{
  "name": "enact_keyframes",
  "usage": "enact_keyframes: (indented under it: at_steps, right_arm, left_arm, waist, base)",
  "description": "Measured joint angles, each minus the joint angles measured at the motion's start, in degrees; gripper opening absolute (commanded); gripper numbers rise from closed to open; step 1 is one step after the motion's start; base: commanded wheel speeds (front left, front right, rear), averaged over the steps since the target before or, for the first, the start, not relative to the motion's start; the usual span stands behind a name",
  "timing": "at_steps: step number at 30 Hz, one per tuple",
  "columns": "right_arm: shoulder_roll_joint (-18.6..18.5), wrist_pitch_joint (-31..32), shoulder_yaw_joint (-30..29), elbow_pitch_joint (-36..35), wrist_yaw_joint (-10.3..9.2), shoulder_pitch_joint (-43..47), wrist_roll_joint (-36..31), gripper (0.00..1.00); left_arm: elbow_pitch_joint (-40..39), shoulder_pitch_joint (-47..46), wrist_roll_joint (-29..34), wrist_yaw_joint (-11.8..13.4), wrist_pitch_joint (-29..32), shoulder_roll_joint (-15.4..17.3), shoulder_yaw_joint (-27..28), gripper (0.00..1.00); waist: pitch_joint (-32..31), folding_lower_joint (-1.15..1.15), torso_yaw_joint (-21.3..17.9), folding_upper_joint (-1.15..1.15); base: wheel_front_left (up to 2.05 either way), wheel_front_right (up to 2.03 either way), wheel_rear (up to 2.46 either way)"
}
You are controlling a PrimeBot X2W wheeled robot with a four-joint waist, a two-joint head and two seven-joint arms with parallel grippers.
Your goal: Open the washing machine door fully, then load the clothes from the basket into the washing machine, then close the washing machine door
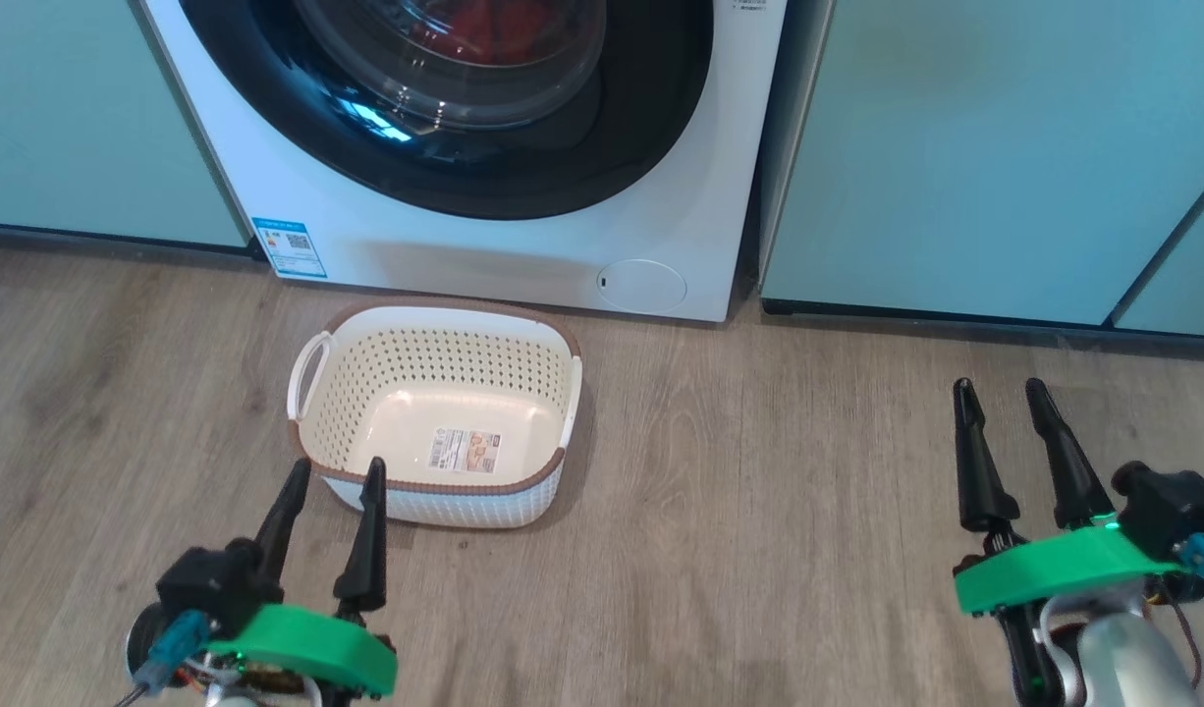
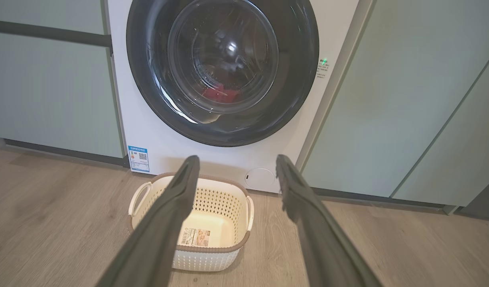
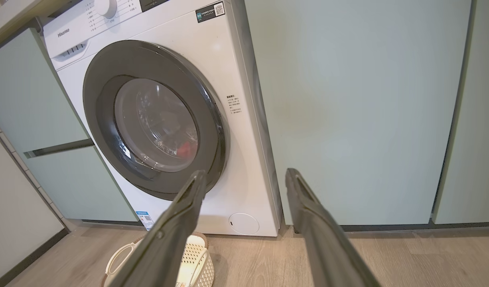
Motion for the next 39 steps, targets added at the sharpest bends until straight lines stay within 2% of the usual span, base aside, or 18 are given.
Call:
enact_keyframes:
  at_steps: [1, 9, 39]
  right_arm:
    - [0.0, 0.0, 0.0, 0.2, 0.00, 0.0, 0.0, 0.00]
    - [0.2, 0.6, 0.3, 6.1, 0.00, 3.8, 1.3, 0.00]
    - [0.3, 5.2, -0.4, 5.8, 0.00, 3.3, 18.5, 0.00]
  left_arm:
    - [0.1, 0.0, -0.2, 0.1, 0.0, -0.1, 0.0, 0.00]
    - [6.0, 3.6, -1.6, 0.1, 0.9, -0.3, -0.5, 0.00]
    - [6.1, 1.9, -19.5, 0.0, 5.6, -0.3, 1.3, 0.00]
  waist:
    - [0.0, 0.00, 0.0, 0.00]
    - [0.0, 0.00, -0.1, 0.00]
    - [0.2, 0.00, -0.9, 0.00]
  base:
    - [0.00, 0.00, 0.00]
    - [0.00, 0.00, 0.00]
    - [0.00, 0.00, 0.00]
